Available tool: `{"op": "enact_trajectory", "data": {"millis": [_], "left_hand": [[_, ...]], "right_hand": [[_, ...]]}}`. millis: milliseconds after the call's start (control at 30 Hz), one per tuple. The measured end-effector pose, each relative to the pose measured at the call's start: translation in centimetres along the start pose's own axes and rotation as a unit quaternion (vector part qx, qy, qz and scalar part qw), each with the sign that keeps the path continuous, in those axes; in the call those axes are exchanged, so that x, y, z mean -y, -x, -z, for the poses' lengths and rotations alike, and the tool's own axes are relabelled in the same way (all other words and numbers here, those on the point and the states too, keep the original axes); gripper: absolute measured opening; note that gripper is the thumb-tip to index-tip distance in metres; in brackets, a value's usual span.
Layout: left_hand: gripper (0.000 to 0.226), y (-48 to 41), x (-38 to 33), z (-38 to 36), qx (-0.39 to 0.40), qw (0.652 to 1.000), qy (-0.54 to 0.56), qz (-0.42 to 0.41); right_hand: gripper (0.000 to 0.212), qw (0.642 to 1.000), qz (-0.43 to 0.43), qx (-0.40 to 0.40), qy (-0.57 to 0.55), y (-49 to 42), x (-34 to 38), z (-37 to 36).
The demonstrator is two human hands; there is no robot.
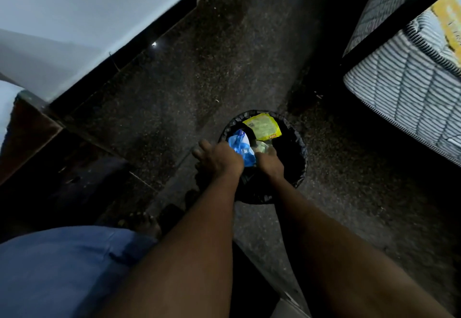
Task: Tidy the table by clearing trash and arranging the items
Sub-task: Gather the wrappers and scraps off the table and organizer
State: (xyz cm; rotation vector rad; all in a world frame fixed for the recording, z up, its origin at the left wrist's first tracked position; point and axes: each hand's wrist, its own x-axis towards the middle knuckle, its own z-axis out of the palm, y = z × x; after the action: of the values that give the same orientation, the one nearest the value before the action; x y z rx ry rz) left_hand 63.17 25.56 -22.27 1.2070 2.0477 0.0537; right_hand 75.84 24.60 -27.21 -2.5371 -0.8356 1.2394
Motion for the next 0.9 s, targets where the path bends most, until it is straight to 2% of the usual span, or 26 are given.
{"op": "enact_trajectory", "data": {"millis": [67,133,200,300,433,567,633,700,733,800,833,900], "left_hand": [[0.037,-1.0,0.2,0.3,0.060,0.998,-0.018,-0.019],[0.039,-1.6,0.5,0.7,0.080,0.997,0.000,-0.023],[0.040,-2.1,0.9,1.4,0.059,0.998,0.024,-0.001],[0.043,-3.2,1.9,3.3,0.005,0.992,0.098,0.078],[0.054,-5.7,5.0,6.6,-0.028,0.964,0.194,0.181],[0.052,-6.6,8.0,8.8,-0.079,0.951,0.198,0.222],[0.047,-6.5,8.7,9.0,-0.108,0.959,0.170,0.200],[0.045,-6.2,9.0,8.5,-0.146,0.979,0.044,0.134],[0.043,-6.0,9.0,8.5,-0.174,0.979,-0.002,0.108],[0.036,-6.1,9.0,8.2,-0.186,0.979,-0.022,0.075],[0.034,-6.3,8.9,7.9,-0.168,0.983,0.031,0.072],[0.036,-6.7,8.6,7.5,-0.082,0.985,0.126,0.084]], "right_hand": [[0.059,0.999,0.018,0.027,0.025,0.2,0.8,-0.5],[0.059,0.997,0.041,0.055,0.044,0.6,1.6,-1.1],[0.066,0.995,0.060,0.070,0.039,0.9,2.4,-1.8],[0.070,0.989,0.115,0.094,0.022,1.7,4.4,-3.3],[0.057,0.974,0.186,0.125,0.044,3.0,7.6,-6.3],[0.044,0.950,0.264,0.116,0.119,4.8,10.9,-8.6],[0.040,0.940,0.292,0.089,0.153,5.4,12.0,-9.3],[0.043,0.936,0.298,0.059,0.178,5.8,12.7,-9.9],[0.049,0.935,0.299,0.046,0.185,5.9,12.9,-10.2],[0.065,0.931,0.302,0.028,0.202,6.3,13.0,-10.9],[0.068,0.927,0.308,0.021,0.215,6.3,12.9,-11.2],[0.065,0.915,0.319,0.027,0.245,5.8,12.3,-11.7]]}}
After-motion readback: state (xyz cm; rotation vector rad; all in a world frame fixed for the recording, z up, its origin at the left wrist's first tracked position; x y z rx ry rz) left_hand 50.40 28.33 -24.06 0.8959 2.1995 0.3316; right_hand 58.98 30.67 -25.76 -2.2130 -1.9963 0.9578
